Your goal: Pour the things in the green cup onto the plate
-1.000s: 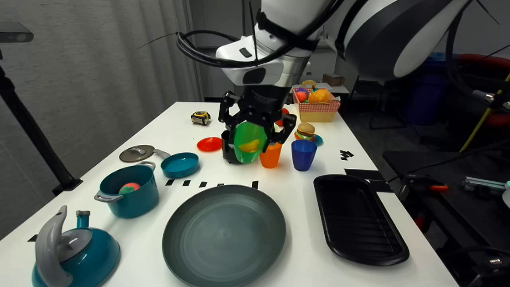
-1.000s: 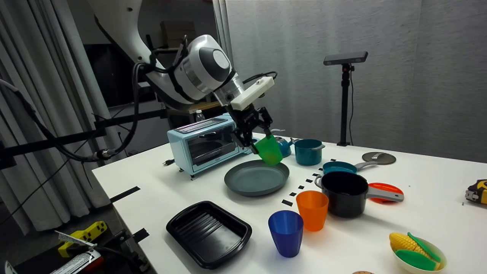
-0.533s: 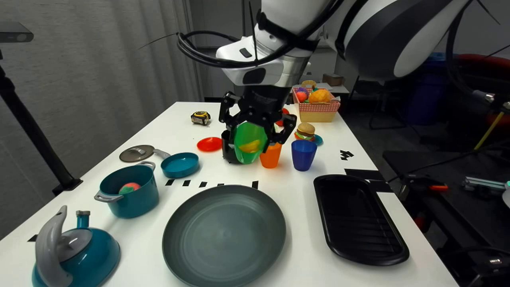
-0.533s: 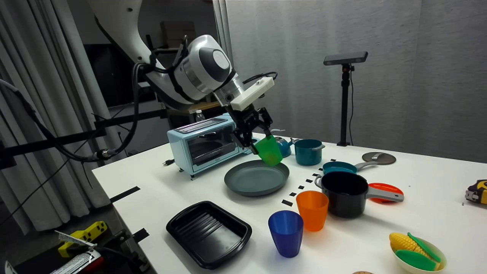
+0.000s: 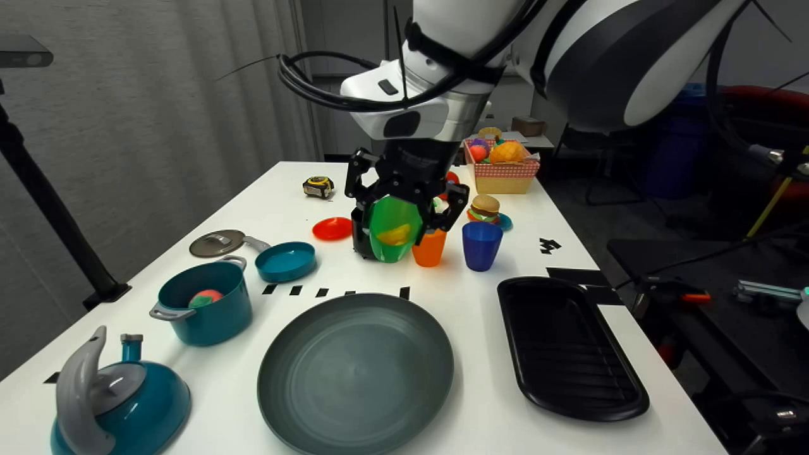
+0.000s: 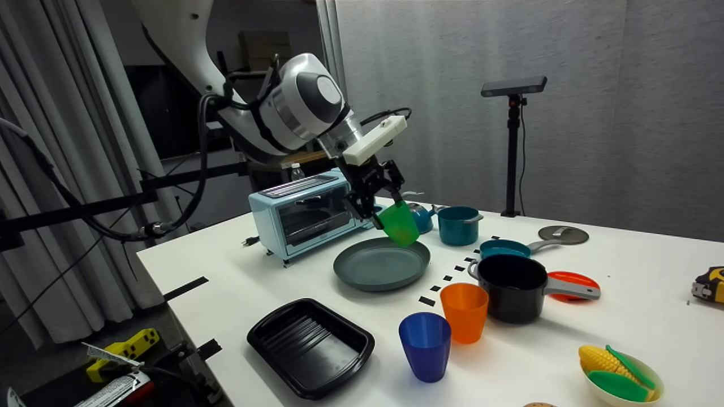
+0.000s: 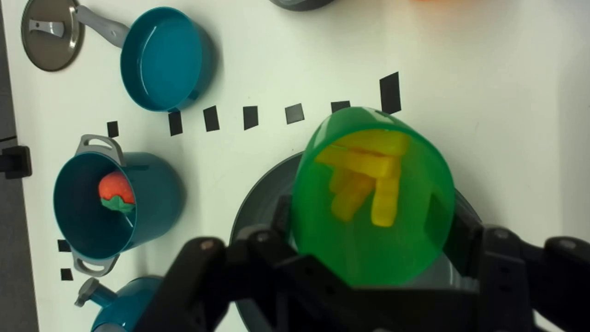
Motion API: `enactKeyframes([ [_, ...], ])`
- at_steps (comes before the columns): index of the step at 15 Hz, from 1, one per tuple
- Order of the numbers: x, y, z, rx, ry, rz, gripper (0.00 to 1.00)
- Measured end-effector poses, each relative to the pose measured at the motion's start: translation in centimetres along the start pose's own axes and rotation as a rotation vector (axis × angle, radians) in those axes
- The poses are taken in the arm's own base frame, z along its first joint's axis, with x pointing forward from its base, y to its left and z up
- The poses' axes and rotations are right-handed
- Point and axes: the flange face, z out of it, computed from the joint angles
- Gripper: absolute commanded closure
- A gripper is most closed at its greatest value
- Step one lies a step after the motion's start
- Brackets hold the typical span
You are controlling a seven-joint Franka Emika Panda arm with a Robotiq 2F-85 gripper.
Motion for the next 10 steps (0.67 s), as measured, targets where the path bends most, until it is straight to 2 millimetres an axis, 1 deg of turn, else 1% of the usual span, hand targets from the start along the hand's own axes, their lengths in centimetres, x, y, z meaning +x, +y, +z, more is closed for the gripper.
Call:
enactKeyframes([
  [3,1.9,0.8,0.1,-0.022,0.012,-0.036,0.49],
  [6,4.7,2.0,0.2,-0.050,0.022,-0.088,0.49],
  [10,8.4,3.1,1.4,-0.111,-0.018,-0.226,0.49],
])
